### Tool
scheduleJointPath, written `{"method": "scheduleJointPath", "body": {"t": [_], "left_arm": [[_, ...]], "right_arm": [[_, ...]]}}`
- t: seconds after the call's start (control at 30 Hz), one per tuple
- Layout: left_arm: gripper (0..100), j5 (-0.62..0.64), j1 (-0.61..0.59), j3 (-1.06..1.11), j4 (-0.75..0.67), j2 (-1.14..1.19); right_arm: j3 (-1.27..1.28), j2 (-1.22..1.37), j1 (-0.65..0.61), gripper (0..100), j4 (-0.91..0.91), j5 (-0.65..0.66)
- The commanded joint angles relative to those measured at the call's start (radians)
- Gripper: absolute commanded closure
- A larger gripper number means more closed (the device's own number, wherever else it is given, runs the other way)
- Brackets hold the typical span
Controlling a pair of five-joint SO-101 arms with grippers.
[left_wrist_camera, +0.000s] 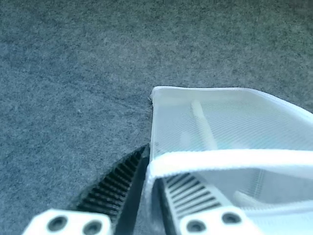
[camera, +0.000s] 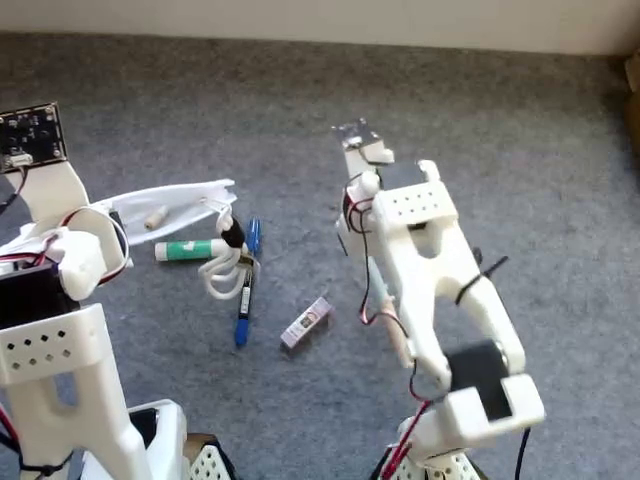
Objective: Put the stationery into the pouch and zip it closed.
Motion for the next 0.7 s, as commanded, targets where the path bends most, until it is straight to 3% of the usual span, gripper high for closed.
{"method": "scheduleJointPath", "body": {"t": [0.0,0.23,0.67], "left_arm": [[99,0.014,0.019,-0.051,0.002,0.015],[99,0.015,0.061,-0.053,-0.003,0.015],[99,0.015,0.062,-0.104,0.003,0.016]], "right_arm": [[0.012,-0.205,-0.002,99.3,0.005,-0.055],[0.010,-0.489,-0.056,99.3,0.005,-0.112],[0.010,-0.796,-0.321,99.3,-0.082,-0.183]]}}
